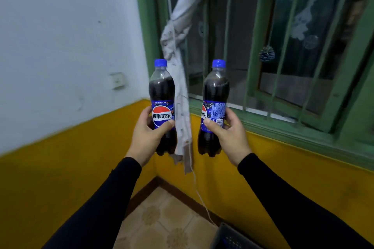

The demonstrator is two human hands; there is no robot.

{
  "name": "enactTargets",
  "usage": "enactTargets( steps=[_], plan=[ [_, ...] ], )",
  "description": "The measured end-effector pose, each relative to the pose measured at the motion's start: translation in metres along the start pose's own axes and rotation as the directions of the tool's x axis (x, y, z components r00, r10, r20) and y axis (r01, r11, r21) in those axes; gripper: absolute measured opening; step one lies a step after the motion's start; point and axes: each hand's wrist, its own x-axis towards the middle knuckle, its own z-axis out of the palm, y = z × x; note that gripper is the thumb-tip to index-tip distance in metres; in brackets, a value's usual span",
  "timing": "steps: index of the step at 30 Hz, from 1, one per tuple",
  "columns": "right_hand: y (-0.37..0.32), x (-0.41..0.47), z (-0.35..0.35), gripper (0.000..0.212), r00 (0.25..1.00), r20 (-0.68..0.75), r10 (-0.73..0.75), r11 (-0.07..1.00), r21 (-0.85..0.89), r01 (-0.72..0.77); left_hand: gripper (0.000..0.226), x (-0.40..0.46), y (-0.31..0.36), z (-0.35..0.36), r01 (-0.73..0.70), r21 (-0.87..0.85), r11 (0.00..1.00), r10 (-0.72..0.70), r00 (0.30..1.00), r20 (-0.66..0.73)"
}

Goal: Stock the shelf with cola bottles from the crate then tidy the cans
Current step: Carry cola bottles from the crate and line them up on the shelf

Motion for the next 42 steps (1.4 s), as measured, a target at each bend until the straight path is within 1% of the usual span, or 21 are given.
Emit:
enactTargets(
  steps=[4, 9, 12, 14, 19, 21, 24, 26, 27, 30, 34, 40, 42],
  plan=[
    [-0.030, -0.028, 0.032, 0.044, 0.984, 0.172, -0.046, 0.997, 0.066, 0.035, 0.063, -0.058, 0.038, -0.046, -0.012, 0.051, 0.999, 0.020, 0.985, -0.170],
    [-0.065, -0.072, 0.100, 0.050, 0.929, 0.360, -0.085, 0.984, 0.178, 0.021, 0.067, -0.131, 0.078, -0.120, 0.024, 0.137, 0.990, 0.026, 0.936, -0.352],
    [-0.086, -0.109, 0.154, 0.053, 0.864, 0.492, -0.107, 0.975, 0.221, -0.006, 0.068, -0.183, 0.099, -0.178, 0.049, 0.179, 0.983, 0.043, 0.879, -0.475],
    [-0.093, -0.128, 0.182, 0.056, 0.829, 0.546, -0.117, 0.970, 0.241, -0.021, 0.069, -0.208, 0.108, -0.207, 0.071, 0.198, 0.978, 0.045, 0.848, -0.529],
    [-0.119, -0.196, 0.271, 0.057, 0.723, 0.676, -0.142, 0.954, 0.288, -0.081, 0.061, -0.296, 0.132, -0.293, 0.116, 0.241, 0.963, 0.082, 0.730, -0.679],
    [-0.131, -0.230, 0.311, 0.057, 0.682, 0.714, -0.156, 0.948, 0.302, -0.099, 0.063, -0.335, 0.141, -0.332, 0.137, 0.249, 0.959, 0.093, 0.678, -0.729],
    [-0.145, -0.285, 0.375, 0.060, 0.632, 0.757, -0.166, 0.937, 0.321, -0.137, 0.064, -0.393, 0.155, -0.393, 0.171, 0.255, 0.952, 0.103, 0.607, -0.788],
    [-0.153, -0.312, 0.405, 0.064, 0.615, 0.771, -0.165, 0.935, 0.322, -0.153, 0.061, -0.418, 0.163, -0.422, 0.200, 0.262, 0.944, 0.099, 0.585, -0.805],
    [-0.160, -0.335, 0.430, 0.065, 0.604, 0.780, -0.162, 0.931, 0.323, -0.168, 0.060, -0.438, 0.169, -0.448, 0.220, 0.273, 0.936, 0.104, 0.571, -0.815],
    [-0.171, -0.381, 0.481, 0.066, 0.586, 0.794, -0.159, 0.934, 0.314, -0.172, 0.063, -0.475, 0.178, -0.503, 0.270, 0.285, 0.920, 0.090, 0.561, -0.823],
    [-0.177, -0.424, 0.537, 0.061, 0.579, 0.806, -0.127, 0.934, 0.294, -0.204, 0.064, -0.505, 0.182, -0.560, 0.308, 0.280, 0.909, 0.072, 0.548, -0.834],
    [-0.171, -0.448, 0.612, 0.063, 0.561, 0.822, -0.097, 0.946, 0.251, -0.206, 0.057, -0.506, 0.168, -0.635, 0.336, 0.253, 0.907, 0.033, 0.544, -0.838],
    [-0.164, -0.449, 0.641, 0.064, 0.541, 0.835, -0.099, 0.956, 0.232, -0.182, 0.053, -0.498, 0.157, -0.663, 0.346, 0.241, 0.907, 0.019, 0.539, -0.842]
  ],
)
